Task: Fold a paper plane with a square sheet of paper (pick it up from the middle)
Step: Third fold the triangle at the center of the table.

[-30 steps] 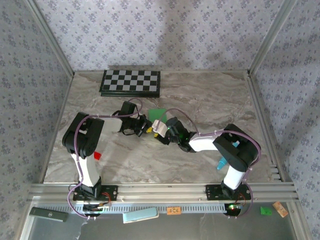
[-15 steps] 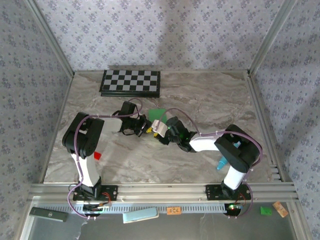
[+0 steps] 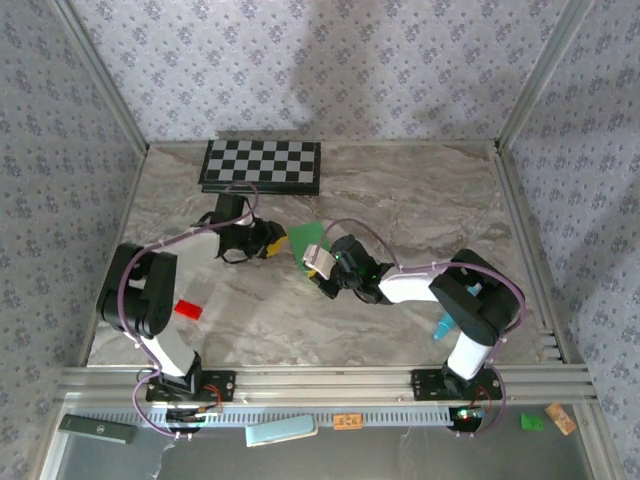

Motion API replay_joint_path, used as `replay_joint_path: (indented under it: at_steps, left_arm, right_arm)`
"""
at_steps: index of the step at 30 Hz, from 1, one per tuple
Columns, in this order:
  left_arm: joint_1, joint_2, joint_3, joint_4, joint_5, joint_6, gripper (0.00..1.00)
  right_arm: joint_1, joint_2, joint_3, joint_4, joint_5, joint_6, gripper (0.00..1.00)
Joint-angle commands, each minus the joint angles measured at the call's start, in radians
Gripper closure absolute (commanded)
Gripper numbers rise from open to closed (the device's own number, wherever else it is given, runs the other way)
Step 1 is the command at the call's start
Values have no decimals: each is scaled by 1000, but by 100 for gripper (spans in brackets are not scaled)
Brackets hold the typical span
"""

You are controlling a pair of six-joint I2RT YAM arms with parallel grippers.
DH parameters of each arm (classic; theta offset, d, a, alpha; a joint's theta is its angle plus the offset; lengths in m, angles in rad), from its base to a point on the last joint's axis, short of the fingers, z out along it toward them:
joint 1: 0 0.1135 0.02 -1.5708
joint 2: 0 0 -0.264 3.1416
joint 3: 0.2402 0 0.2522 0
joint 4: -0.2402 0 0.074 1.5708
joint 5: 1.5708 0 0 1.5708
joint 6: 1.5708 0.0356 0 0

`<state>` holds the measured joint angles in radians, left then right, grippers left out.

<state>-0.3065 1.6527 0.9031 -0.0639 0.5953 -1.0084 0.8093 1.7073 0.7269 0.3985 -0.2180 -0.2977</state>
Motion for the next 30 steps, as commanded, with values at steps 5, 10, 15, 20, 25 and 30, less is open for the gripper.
replay_joint_path:
  at_steps: [5,10,15,20,25,30]
  left_arm:
    - [-53,63,92,-19,14,75,66]
    - [-89,171,171,-59,19,109,73]
    - [-102,246,228,-101,9,141,79]
    - [-108,302,266,-182,-38,188,86]
    - [-120,337,297,-265,-80,237,92]
    - [-123,362,306,-286,-90,253,97]
  right_arm:
    - [-7,-22,42,-52,-126,147,99]
    - [-9,-6,52,-45,-164,217,99]
    - [-10,8,57,-33,-187,264,99]
    - [-20,24,65,-29,-166,317,100]
    - [-39,43,90,-51,-118,409,100]
    - [-47,62,121,-100,-57,450,100]
